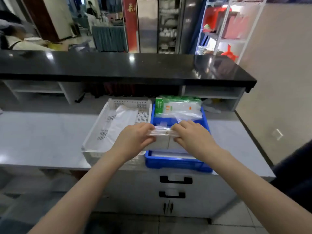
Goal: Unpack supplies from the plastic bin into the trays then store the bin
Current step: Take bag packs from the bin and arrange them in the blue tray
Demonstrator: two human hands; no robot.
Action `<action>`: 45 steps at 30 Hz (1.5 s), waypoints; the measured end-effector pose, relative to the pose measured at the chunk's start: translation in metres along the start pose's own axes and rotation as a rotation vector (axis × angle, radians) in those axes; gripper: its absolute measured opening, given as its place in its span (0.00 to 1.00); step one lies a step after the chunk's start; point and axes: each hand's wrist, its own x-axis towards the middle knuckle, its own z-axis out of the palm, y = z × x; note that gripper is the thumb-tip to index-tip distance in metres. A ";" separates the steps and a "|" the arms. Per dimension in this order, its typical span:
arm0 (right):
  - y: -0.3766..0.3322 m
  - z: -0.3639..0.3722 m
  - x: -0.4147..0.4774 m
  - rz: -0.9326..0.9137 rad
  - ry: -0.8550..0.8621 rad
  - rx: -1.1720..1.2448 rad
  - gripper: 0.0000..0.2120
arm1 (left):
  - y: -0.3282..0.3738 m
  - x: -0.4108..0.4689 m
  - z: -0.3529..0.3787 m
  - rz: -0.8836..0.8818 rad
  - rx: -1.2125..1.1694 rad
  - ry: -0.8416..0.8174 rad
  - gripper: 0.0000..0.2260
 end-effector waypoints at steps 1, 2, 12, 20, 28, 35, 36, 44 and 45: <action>0.013 -0.001 0.000 0.038 0.008 -0.002 0.15 | 0.004 0.015 0.008 0.019 -0.011 -0.004 0.13; 0.024 -0.001 0.001 0.066 0.014 -0.007 0.15 | 0.006 0.027 0.016 0.034 -0.017 -0.009 0.13; 0.098 0.036 0.054 0.190 -0.043 -0.061 0.13 | -0.041 0.112 0.076 -0.037 -0.099 -0.106 0.14; 0.147 0.048 0.069 0.229 -0.241 -0.226 0.14 | -0.079 0.138 0.144 -0.158 -0.123 -0.390 0.17; 0.171 0.041 0.064 0.306 -0.301 -0.304 0.13 | -0.076 0.152 0.194 -0.123 -0.011 -0.599 0.27; 0.170 0.036 0.069 0.272 -0.308 -0.304 0.13 | -0.076 0.152 0.207 -0.177 0.056 -0.601 0.30; 0.169 0.036 0.070 0.272 -0.307 -0.302 0.13 | -0.075 0.152 0.207 -0.164 0.086 -0.603 0.28; 0.170 0.035 0.068 0.296 -0.283 -0.293 0.12 | -0.073 0.153 0.203 -0.135 0.052 -0.631 0.27; 0.170 0.035 0.067 0.298 -0.277 -0.297 0.12 | -0.074 0.154 0.202 -0.125 0.055 -0.637 0.26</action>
